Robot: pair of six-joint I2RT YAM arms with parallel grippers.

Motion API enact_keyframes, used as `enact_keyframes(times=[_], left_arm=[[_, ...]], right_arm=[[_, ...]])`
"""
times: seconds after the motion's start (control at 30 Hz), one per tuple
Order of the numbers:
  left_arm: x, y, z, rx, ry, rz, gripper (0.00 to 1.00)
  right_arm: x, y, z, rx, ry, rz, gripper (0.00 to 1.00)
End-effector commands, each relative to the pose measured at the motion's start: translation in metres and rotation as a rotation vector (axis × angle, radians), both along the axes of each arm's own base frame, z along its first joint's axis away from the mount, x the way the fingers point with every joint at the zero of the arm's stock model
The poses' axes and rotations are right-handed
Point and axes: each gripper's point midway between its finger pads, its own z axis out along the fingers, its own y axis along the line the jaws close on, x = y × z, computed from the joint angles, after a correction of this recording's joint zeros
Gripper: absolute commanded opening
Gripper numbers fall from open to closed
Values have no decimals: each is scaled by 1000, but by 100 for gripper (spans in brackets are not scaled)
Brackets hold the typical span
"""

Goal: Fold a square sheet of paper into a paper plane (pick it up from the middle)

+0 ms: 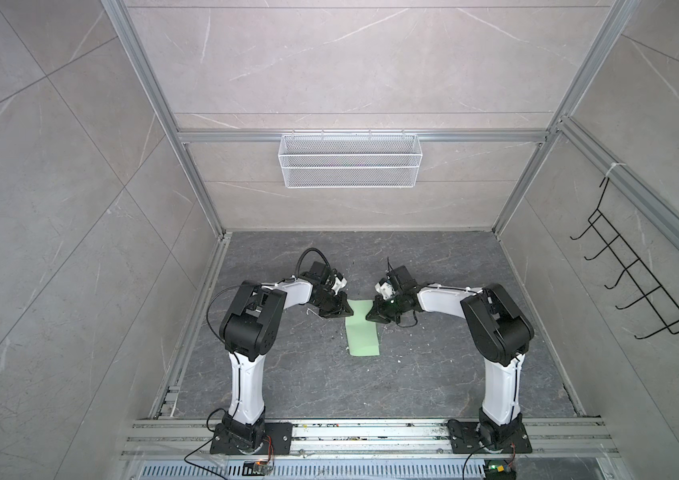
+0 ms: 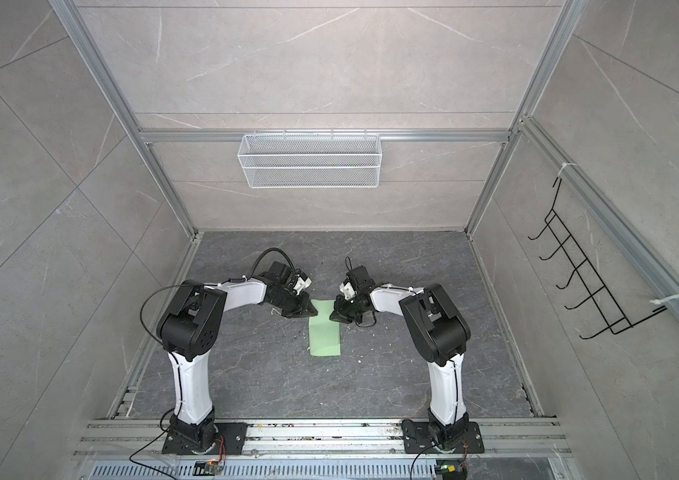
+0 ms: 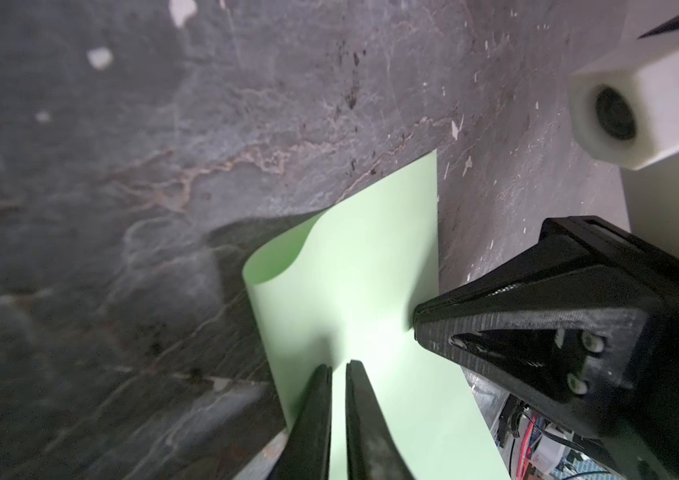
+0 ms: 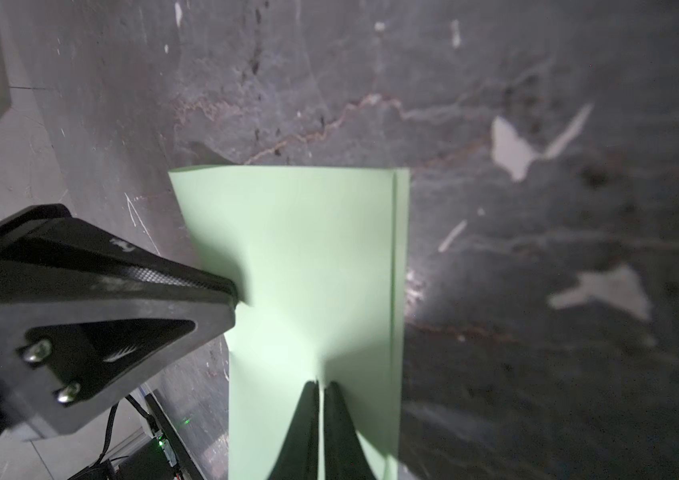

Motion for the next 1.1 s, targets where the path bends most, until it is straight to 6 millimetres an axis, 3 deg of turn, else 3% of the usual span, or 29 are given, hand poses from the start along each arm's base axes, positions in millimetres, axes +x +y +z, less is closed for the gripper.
enact_keyframes(times=[0.0,0.17,0.3,0.37,0.5,0.6,0.83,1.07], left_arm=[[4,23,-26,73,-7,18,15],[13,47,-33,122,-11,65,16],[23,57,-23,118,-36,98,18],[26,52,-9,86,-41,105,17],[20,22,32,30,-121,62,16],[21,12,42,-8,-133,62,14],[28,0,12,-11,-58,62,12],[43,26,-16,94,-28,167,11]], right_arm=[[-36,-48,-66,-267,170,-50,11],[-38,-52,-69,-287,180,-56,10],[-38,-54,-70,-297,180,-56,10],[-37,-53,-69,-297,178,-54,10],[-36,-53,-68,-295,175,-54,10],[-35,-52,-68,-293,174,-55,11],[-37,-52,-70,-291,176,-54,10],[-37,-52,-70,-290,173,-50,10]])
